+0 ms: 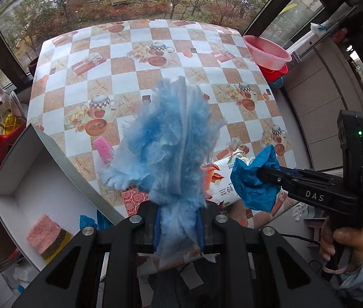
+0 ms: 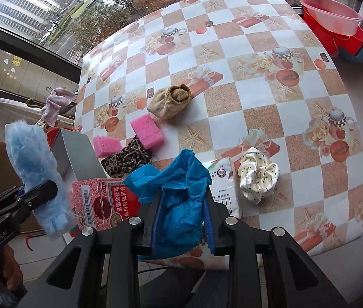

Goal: Organize soft objects
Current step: 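Carry the blue duster and blue gloves over the white box with both tools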

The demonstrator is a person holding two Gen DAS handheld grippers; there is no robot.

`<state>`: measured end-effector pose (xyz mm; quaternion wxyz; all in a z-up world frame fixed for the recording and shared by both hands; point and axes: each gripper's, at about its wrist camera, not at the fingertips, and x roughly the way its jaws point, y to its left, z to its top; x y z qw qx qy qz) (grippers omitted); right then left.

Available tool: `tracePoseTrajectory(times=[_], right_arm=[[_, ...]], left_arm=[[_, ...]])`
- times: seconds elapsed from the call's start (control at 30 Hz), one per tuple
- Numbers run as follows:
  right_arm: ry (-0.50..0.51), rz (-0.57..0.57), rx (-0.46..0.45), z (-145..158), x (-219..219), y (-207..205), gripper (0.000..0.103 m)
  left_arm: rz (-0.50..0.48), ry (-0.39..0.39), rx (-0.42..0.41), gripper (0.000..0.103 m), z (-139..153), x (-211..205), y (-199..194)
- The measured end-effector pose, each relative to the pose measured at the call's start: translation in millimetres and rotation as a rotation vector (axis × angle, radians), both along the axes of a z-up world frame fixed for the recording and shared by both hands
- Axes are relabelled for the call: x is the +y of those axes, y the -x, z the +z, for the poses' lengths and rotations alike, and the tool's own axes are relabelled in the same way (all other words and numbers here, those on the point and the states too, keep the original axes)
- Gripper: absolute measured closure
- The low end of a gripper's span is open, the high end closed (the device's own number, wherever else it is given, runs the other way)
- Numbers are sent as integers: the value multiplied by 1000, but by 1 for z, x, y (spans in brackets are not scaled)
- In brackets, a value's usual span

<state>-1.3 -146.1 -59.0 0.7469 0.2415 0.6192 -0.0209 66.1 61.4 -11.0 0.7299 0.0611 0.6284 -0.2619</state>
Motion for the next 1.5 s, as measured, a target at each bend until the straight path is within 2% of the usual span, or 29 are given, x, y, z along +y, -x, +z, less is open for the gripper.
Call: tracePoseTrajectory(times=[0.33, 0.8, 1.5], right_arm=[[10, 41, -7, 18, 41, 17, 74], [51, 207, -54, 50, 119, -2, 74], [14, 462, -19, 41, 229, -55, 74]], left_arm=[[32, 18, 15, 79, -3, 42, 26], [208, 58, 2, 79, -5, 123, 25], [477, 67, 15, 79, -20, 226, 8]])
